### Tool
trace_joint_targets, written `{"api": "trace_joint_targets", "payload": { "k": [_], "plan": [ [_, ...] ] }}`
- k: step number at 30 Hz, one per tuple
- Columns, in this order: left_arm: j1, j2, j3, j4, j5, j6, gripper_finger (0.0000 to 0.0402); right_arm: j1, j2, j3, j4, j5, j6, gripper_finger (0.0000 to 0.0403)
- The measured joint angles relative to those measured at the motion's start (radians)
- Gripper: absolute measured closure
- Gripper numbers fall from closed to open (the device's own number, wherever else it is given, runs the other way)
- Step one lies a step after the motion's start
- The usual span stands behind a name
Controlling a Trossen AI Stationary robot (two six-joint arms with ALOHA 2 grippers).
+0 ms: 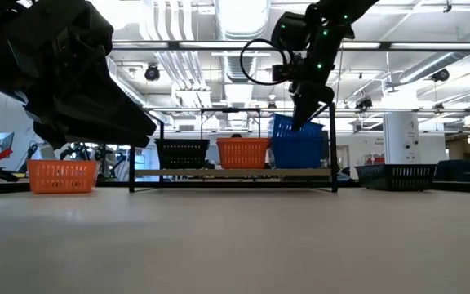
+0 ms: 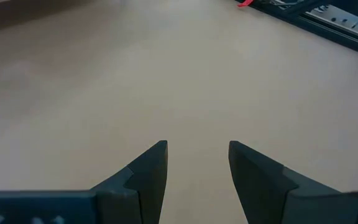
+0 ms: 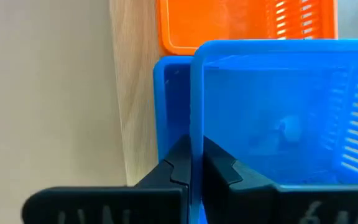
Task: Stack baskets on shelf by color
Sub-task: Stack the blue bin on the blue bins on the shelf
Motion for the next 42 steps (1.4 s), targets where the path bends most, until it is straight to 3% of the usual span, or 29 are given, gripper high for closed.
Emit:
{"api": "trace_joint_targets", "payload": {
  "k": [18,32,42],
  "plan": [
    [0.001,0.000,0.000,0.001,-0.001,0.000,0.0246,0.003,0.030,0.043,-0.092,-0.023,0.052,0.0388],
    [0.001,0.000,0.000,0.000,-0.001,-0.001,0.0246,0.009,0.034,0.043,-0.087,-0.023,0.088,0.0249],
    [0.001,0.000,0.000,0.001,-0.001,-0.002,0.0246,0.049,0.021,0.043,-0.050,-0.023,0.096,0.0250]
  ]
}}
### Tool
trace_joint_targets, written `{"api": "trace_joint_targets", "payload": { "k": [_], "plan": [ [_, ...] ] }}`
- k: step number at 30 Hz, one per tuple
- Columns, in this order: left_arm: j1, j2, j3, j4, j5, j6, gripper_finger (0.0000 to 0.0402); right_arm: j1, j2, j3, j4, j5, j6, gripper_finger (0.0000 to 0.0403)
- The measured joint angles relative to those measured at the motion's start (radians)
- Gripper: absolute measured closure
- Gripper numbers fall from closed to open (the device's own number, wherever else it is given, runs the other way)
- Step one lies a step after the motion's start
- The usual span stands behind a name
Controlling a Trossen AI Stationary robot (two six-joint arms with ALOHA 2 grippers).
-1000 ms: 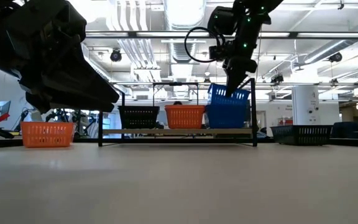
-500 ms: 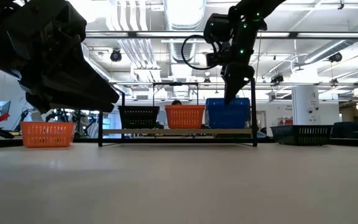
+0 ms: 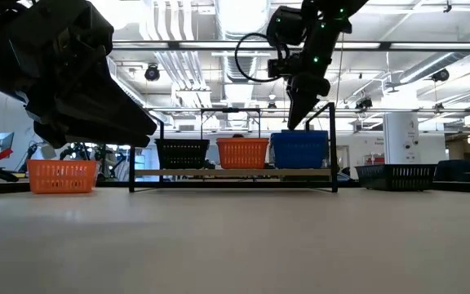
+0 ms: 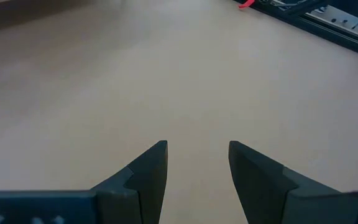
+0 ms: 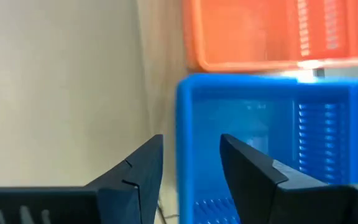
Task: Stack baskets on shelf by color
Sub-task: Stack the blue bin on the blue bins on the shelf
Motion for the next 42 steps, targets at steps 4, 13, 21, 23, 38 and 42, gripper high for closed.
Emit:
{"api": "trace_joint_targets", "payload": {
  "k": [4,13,21,23,38,42],
  "plan": [
    [0.001,0.000,0.000,0.000,0.000,0.000,0.0246,0.038,-0.001,0.000,0.007,0.000,0.000,0.0260],
    [0.001,0.000,0.000,0.000,0.000,0.000,0.0246,0.057,0.018,-0.024,0.004,0.082,0.014,0.0261],
    [0.001,0.000,0.000,0.000,0.000,0.001,0.0246,0.050,0.056,-0.029,0.007,0.107,-0.058,0.0269],
    [0.002,0.000,0.000,0.000,0.000,0.001,0.0246,0.049,0.065,-0.029,0.008,0.108,-0.090,0.0283],
    [0.002,0.000,0.000,0.000,0.000,0.000,0.0246,0.004,0.069,-0.029,0.008,0.105,-0.227,0.0385],
    [0.002,0.000,0.000,0.000,0.000,-0.001,0.0246,-0.019,0.069,-0.029,0.008,0.106,-0.179,0.0385]
  ]
}}
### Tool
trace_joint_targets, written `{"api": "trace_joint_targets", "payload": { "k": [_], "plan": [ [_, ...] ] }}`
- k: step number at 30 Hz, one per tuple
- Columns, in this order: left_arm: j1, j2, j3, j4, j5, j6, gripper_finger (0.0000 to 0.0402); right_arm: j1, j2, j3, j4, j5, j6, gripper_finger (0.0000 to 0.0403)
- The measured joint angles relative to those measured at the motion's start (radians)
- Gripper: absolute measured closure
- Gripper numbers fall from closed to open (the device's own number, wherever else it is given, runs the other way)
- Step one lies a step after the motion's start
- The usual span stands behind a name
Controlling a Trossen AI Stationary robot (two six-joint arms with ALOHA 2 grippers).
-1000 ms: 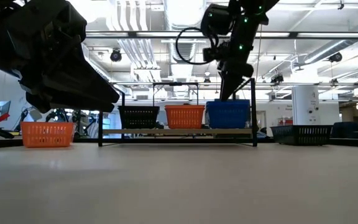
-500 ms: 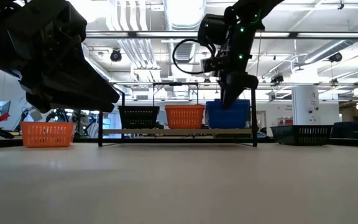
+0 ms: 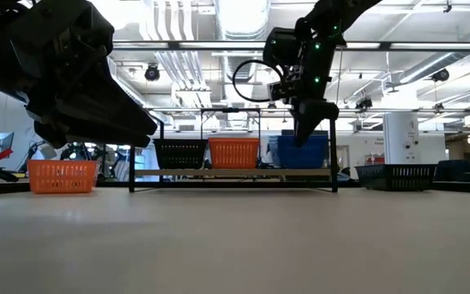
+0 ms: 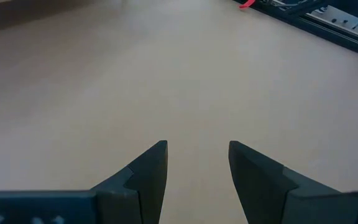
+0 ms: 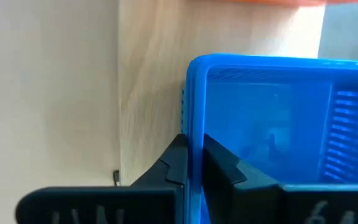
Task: Stack baskets on shelf by color
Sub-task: Stack the blue bin on the blue bins on the shelf, then stack the orange bin on the orange bins on the shelf
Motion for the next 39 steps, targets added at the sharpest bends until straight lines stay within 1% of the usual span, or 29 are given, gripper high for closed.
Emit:
{"api": "trace_joint_targets", "payload": {
  "k": [3,6,12,16,19,22,26,31,33,35,37,39],
  "plan": [
    [0.000,0.000,0.002,0.001,0.000,0.001,0.0246,-0.007,0.000,0.000,0.001,-0.001,0.037,0.0381],
    [0.000,0.000,0.002,0.000,0.000,0.004,0.0246,-0.007,0.000,0.000,0.009,-0.001,0.039,0.0367],
    [0.003,-0.015,0.037,-0.003,0.001,0.125,0.0246,-0.006,0.000,0.000,0.080,-0.010,0.040,0.0310],
    [0.006,-0.071,0.060,-0.019,0.004,0.211,0.0246,-0.006,0.000,0.000,0.146,-0.075,0.039,0.0272],
    [0.006,-0.134,0.072,-0.075,0.004,0.239,0.0246,-0.003,0.000,0.000,0.184,-0.102,0.036,0.0253],
    [0.006,-0.196,0.080,-0.156,0.005,0.240,0.0246,0.004,0.000,0.000,0.208,-0.107,0.018,0.0243],
    [0.005,-0.245,0.084,-0.216,0.006,0.239,0.0246,0.015,-0.002,0.000,0.217,-0.107,-0.004,0.0243],
    [0.004,-0.268,0.085,-0.253,0.006,0.240,0.0246,0.025,-0.034,0.000,0.208,-0.106,0.022,0.0250],
    [0.004,-0.278,0.108,-0.326,0.005,0.235,0.0246,0.037,-0.061,0.000,0.206,-0.106,0.058,0.0254],
    [0.004,-0.288,0.151,-0.432,0.005,0.224,0.0246,0.060,-0.091,-0.006,0.209,-0.109,0.113,0.0259],
    [0.005,-0.295,0.210,-0.613,0.005,0.166,0.0246,0.096,-0.122,-0.027,0.211,-0.141,0.169,0.0266],
    [0.005,-0.295,0.282,-0.847,0.005,0.064,0.0246,0.148,-0.145,-0.057,0.215,-0.192,0.219,0.0272]
  ]
}}
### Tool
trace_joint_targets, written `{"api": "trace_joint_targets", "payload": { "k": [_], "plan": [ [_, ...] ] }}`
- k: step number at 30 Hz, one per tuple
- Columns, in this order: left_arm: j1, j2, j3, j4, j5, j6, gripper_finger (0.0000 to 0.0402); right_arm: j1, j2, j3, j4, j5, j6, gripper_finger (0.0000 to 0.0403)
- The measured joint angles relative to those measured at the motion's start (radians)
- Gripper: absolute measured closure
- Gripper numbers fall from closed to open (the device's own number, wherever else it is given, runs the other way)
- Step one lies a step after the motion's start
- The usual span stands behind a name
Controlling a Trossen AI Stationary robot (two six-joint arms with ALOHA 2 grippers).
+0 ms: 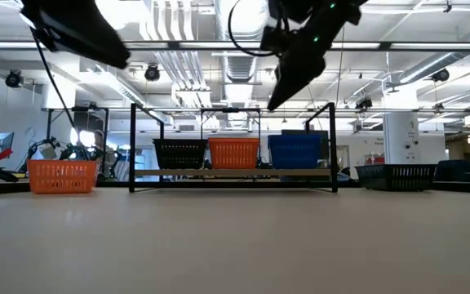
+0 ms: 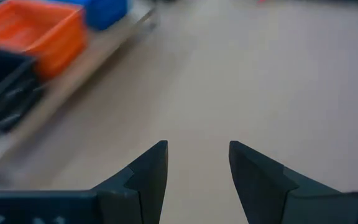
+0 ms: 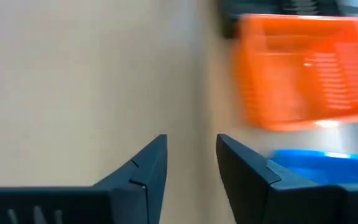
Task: Stack baskets on shelf by color
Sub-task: Stack the orange bin on the orange bins on the shelf
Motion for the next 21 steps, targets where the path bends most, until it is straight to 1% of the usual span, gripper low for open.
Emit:
{"api": "trace_joint_targets", "payload": {
  "k": [2,5,6,8,11,14,18,21],
  "plan": [
    [0.001,0.002,0.069,-0.270,0.014,-0.127,0.0246,0.070,-0.018,-0.046,0.022,-0.023,0.053,0.0279],
    [0.013,0.006,0.120,-0.600,0.110,-0.312,0.0247,0.197,-0.034,-0.142,0.112,-0.018,0.125,0.0290],
    [0.020,0.004,0.121,-0.675,0.145,-0.359,0.0247,0.241,-0.038,-0.181,0.159,-0.016,0.147,0.0294],
    [0.036,-0.009,0.106,-0.768,0.188,-0.423,0.0247,0.335,-0.039,-0.261,0.282,0.012,0.196,0.0302],
    [0.082,-0.057,0.047,-0.792,0.245,-0.440,0.0247,0.477,-0.038,-0.380,0.486,0.111,0.260,0.0314],
    [0.152,-0.122,-0.036,-0.772,0.290,-0.436,0.0247,0.606,-0.025,-0.481,0.693,0.262,0.322,0.0327],
    [0.276,-0.216,-0.146,-0.758,0.292,-0.433,0.0247,0.748,0.001,-0.586,0.916,0.438,0.382,0.0341],
    [0.384,-0.285,-0.216,-0.723,0.295,-0.385,0.0247,0.820,0.026,-0.639,1.058,0.521,0.414,0.0348]
  ]
}}
